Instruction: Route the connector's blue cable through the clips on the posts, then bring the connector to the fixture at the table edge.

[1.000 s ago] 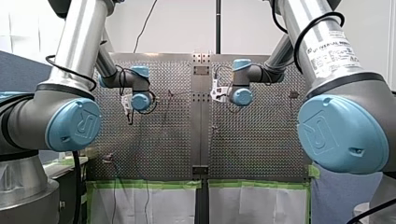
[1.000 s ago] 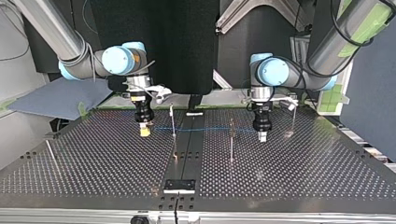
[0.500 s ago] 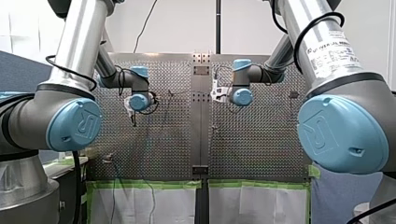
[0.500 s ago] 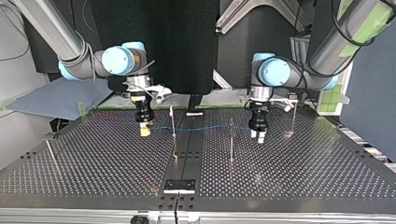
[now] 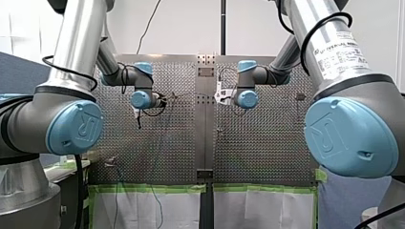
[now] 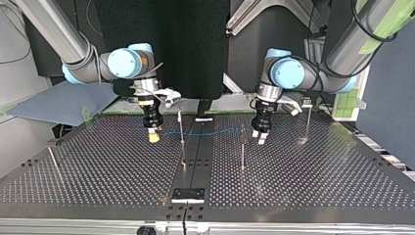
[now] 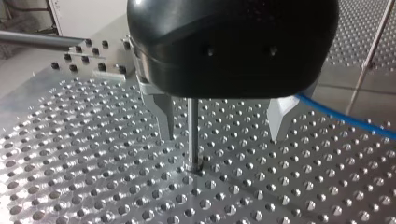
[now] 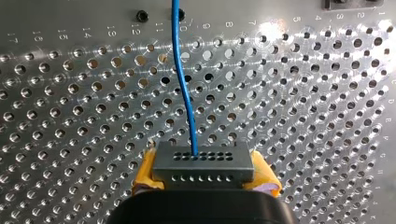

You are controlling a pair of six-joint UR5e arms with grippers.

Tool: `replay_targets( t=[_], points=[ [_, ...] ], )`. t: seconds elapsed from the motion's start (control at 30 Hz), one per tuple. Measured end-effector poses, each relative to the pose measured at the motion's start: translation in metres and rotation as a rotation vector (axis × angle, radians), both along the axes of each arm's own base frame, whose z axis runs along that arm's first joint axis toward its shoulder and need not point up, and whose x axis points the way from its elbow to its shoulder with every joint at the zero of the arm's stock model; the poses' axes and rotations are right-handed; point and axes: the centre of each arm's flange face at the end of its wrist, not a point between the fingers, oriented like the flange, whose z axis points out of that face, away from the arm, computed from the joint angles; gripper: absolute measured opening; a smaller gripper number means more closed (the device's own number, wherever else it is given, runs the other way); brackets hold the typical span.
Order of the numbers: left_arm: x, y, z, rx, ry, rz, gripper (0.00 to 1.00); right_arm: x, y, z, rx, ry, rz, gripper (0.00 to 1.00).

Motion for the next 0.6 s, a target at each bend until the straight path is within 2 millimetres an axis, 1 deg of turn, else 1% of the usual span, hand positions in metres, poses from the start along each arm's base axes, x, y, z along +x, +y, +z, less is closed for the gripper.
replay_targets(
  t=[0.1,0.2,0.37,0.6],
  points=[
    [-0.009,0.001,0.004,-0.012,0.006,-0.001,1.0,0.0,0.001,0.0,0.002,0.001,0.001,0.0],
    [-0.016,0.002,0.004,-0.018,0.014,-0.001,1.0,0.001,0.001,0.0,0.003,0.002,0.001,0.0],
    [-0.022,0.003,0.006,-0.02,0.016,-0.002,1.0,0.001,0.001,-0.001,0.005,0.003,0.002,0.0],
    [-0.035,-0.001,0.023,-0.027,0.005,-0.017,1.0,0.001,0.002,-0.001,0.006,0.004,0.002,0.0]
  ],
)
